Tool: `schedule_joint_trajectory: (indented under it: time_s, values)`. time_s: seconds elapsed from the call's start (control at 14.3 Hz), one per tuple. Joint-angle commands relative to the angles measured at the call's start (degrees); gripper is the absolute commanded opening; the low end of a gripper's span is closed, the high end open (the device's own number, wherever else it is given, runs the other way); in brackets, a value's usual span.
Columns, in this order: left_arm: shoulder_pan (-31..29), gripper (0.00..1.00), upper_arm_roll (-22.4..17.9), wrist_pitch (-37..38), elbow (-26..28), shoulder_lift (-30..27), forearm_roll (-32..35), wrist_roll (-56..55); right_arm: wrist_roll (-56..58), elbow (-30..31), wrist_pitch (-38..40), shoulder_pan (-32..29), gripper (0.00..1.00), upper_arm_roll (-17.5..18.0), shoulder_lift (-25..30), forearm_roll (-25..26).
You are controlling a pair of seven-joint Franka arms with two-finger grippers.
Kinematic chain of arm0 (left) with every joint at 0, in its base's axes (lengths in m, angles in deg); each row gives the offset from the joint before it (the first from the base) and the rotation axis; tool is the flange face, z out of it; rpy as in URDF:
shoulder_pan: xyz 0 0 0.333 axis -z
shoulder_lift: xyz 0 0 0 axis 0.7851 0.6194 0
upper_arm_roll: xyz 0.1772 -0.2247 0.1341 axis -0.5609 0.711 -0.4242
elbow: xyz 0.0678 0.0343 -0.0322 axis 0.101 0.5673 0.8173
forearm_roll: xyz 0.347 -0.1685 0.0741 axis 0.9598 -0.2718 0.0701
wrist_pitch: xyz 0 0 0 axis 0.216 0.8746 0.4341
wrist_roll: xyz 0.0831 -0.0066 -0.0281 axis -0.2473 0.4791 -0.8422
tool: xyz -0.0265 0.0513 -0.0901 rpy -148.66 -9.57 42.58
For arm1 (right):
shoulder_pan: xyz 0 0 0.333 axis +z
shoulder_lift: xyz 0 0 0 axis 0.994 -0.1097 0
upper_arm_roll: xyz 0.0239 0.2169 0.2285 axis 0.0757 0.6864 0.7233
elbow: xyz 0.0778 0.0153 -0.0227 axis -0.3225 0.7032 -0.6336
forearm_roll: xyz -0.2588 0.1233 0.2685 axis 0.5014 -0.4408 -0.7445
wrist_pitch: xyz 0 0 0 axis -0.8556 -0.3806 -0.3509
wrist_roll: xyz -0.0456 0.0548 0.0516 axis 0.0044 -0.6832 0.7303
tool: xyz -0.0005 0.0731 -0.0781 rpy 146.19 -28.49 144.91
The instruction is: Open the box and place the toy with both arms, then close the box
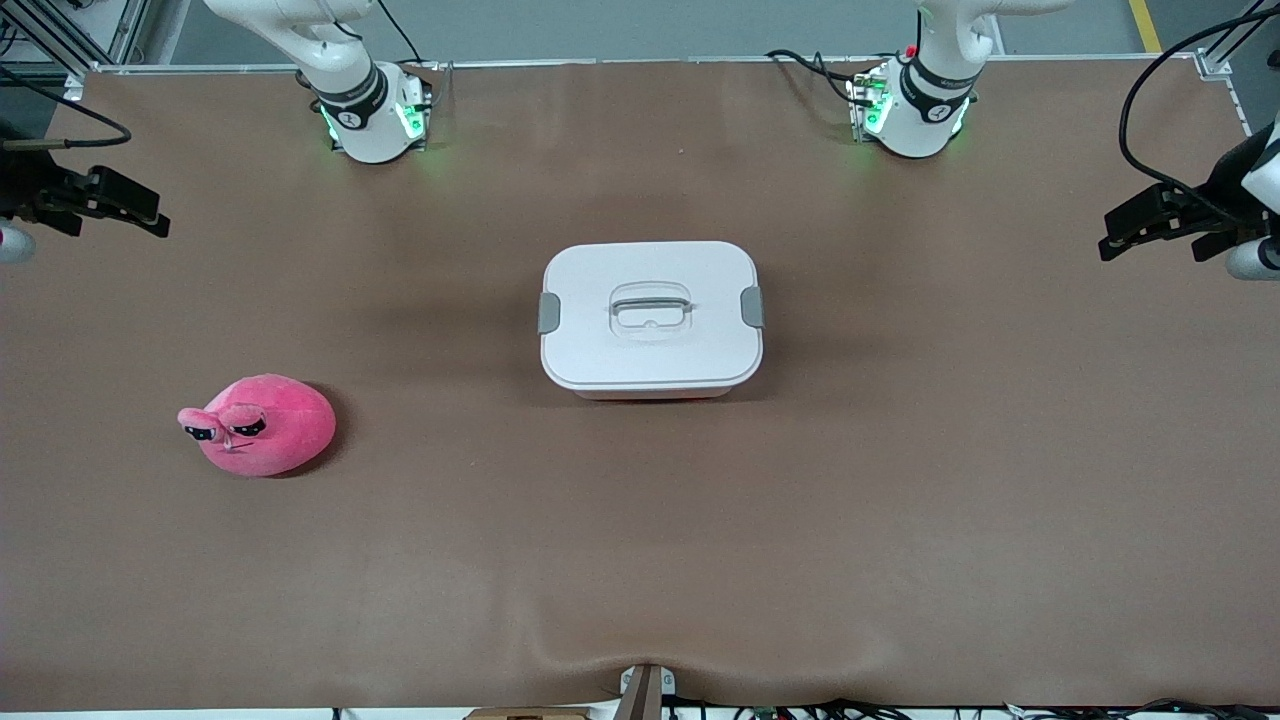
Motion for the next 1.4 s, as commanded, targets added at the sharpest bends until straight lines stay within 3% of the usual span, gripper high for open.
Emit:
schedule_joint_trajectory:
  time_s: [0.0, 0.42, 0.63, 1.33]
  values:
    - [-0.23, 1.00, -0.35, 0.23, -0.73, 0.54, 0.69, 0.22, -0.68, -0.63, 0.74, 0.65, 1.00, -0.68, 0.18, -0.49]
    - [-3.83, 1.00, -0.88, 0.23, -0.73, 3.44, 0.17, 1.01, -0.59, -0.54, -0.57, 0.56, 1.00, -0.68, 0.18, -0.58]
    - [-3.75, 1.00, -0.88, -0.30, -1.25, 3.70, 0.17, 0.23, -0.51, -0.54, -1.72, 0.03, 1.00, -0.77, 0.26, -3.91]
    - [-1.56, 1.00, 0.52, -0.48, -1.96, 5.11, 0.17, -9.25, -0.42, -0.45, -1.54, -0.06, 1.00, -0.86, 0.26, -4.01]
